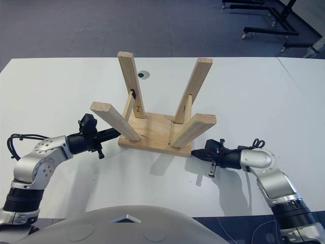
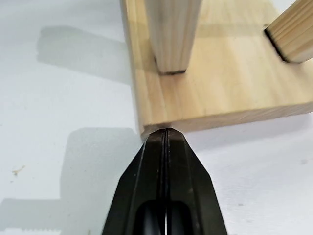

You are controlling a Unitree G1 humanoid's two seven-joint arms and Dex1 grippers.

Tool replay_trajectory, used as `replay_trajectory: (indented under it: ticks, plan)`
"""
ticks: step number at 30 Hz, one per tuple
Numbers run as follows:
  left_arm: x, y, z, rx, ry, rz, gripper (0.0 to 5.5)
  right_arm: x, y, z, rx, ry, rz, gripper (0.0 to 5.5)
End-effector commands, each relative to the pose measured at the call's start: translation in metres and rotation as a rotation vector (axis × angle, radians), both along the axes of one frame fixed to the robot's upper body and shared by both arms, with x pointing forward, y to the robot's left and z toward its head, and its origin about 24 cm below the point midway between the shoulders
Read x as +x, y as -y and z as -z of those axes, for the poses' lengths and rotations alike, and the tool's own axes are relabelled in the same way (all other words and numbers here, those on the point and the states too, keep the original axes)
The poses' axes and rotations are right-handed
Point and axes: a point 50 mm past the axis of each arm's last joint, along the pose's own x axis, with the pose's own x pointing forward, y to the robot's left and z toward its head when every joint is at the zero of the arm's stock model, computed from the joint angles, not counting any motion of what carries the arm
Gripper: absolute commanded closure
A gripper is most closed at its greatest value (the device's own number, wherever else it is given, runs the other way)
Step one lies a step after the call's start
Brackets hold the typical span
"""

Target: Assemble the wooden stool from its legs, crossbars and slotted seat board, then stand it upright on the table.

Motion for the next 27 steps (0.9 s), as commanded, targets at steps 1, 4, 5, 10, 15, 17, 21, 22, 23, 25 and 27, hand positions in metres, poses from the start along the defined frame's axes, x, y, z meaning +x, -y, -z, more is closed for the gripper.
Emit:
replay_trajectory:
  ticks: [1, 4, 5, 10, 15, 17, 21, 22, 23, 25, 27]
  plan:
    - [-0.004, -0.01, -0.004, 0.038, 0.006, -0.013, 5.5, 0.006, 0.019, -0.008, -0.086, 0.018, 0.032, 5.49]
    - [-0.008, -0.024, -0.004, 0.11, 0.019, -0.018, 5.5, -0.001, 0.026, 0.0, -0.117, -0.017, 0.045, 5.49]
    - [-0.009, -0.029, -0.002, 0.166, 0.027, -0.015, 5.5, -0.004, 0.025, 0.002, -0.117, -0.027, 0.044, 5.49]
    - [-0.007, -0.036, 0.008, 0.258, 0.049, -0.032, 5.5, -0.01, 0.019, 0.008, -0.119, -0.047, 0.028, 5.49]
    - [-0.013, -0.02, 0.018, 0.252, 0.035, 0.004, 5.5, -0.009, 0.011, 0.012, -0.1, -0.046, 0.014, 5.49]
    - [-0.017, -0.016, 0.023, 0.264, 0.024, 0.03, 5.5, -0.01, 0.009, 0.012, -0.097, -0.047, 0.007, 5.49]
    - [-0.024, -0.013, 0.026, 0.272, 0.01, 0.043, 5.5, -0.012, 0.008, 0.011, -0.095, -0.051, -0.01, 5.49]
    - [-0.025, -0.013, 0.027, 0.279, 0.008, 0.044, 5.5, -0.012, 0.006, 0.01, -0.092, -0.051, -0.015, 5.49]
    - [-0.026, -0.014, 0.028, 0.286, 0.007, 0.045, 5.5, -0.012, 0.005, 0.01, -0.089, -0.05, -0.019, 5.49]
    - [-0.027, -0.013, 0.029, 0.296, 0.006, 0.047, 5.5, -0.012, 0.002, 0.009, -0.079, -0.051, -0.029, 5.49]
    - [-0.027, -0.014, 0.029, 0.302, 0.01, 0.038, 5.5, -0.013, -0.001, 0.009, -0.073, -0.057, -0.036, 5.49]
